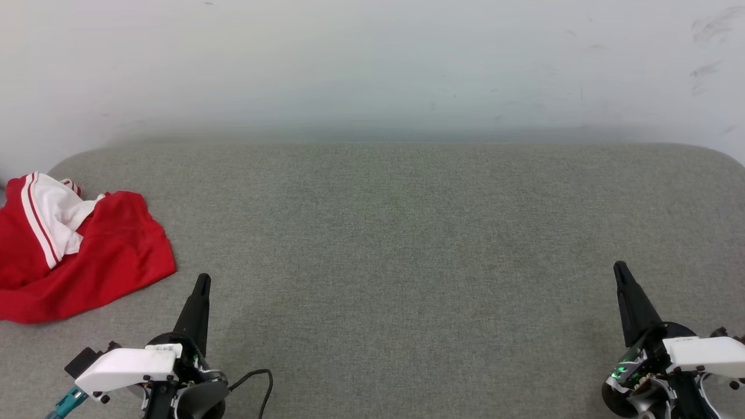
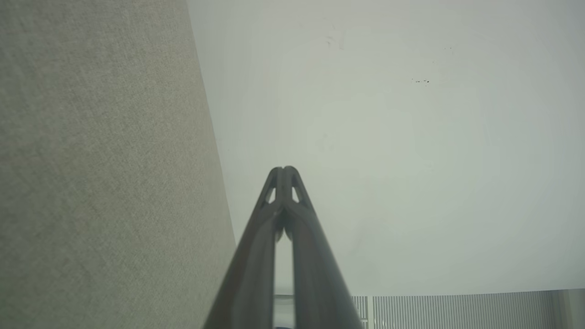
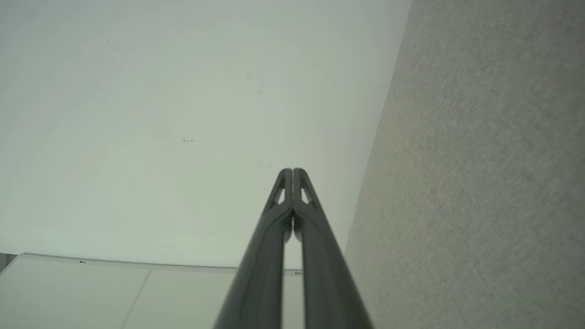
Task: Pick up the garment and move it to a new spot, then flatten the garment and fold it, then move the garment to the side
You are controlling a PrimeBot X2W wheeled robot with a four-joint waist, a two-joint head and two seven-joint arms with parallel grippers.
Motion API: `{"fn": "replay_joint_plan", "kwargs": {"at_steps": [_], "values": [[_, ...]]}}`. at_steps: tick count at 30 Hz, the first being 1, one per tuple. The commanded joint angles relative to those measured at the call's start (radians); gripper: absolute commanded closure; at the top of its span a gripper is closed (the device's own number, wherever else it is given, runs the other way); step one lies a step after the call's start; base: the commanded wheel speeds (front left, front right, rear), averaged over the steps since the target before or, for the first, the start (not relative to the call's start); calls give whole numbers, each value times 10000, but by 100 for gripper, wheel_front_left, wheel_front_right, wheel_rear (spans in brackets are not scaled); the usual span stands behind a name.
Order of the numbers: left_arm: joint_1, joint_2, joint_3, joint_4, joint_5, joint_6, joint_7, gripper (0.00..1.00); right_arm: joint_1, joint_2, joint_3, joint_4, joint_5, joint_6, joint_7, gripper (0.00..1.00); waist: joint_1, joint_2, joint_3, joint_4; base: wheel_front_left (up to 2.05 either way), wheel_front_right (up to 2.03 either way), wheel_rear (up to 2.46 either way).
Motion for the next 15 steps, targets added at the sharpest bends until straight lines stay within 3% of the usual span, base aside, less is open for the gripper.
{"fn": "replay_joint_plan", "kwargs": {"at_steps": [1, 4, 5, 15], "values": [[-62, -14, 27, -15, -21, -51, 18, 100, -122, 34, 0, 8, -44, -3, 1, 100, 0, 0, 0, 0, 0, 0, 0], [-62, -14, 30, -15, -21, -51, 18, 100, -122, 34, 0, 8, -43, -3, 1, 100, 0, 0, 0, 0, 0, 0, 0], [0, 0, 8, 0, 0, 0, 0, 0, 0, 0, 0, 0, 0, 0, 0, 0, 0, 0, 0, 0, 0, 0, 0], [280, -22, -31, 58, 550, 13, -340, 0, 319, 7, 22, 166, -463, 0, -337, 0, 0, 0, 13, -1, 0, 0, 0]]}}
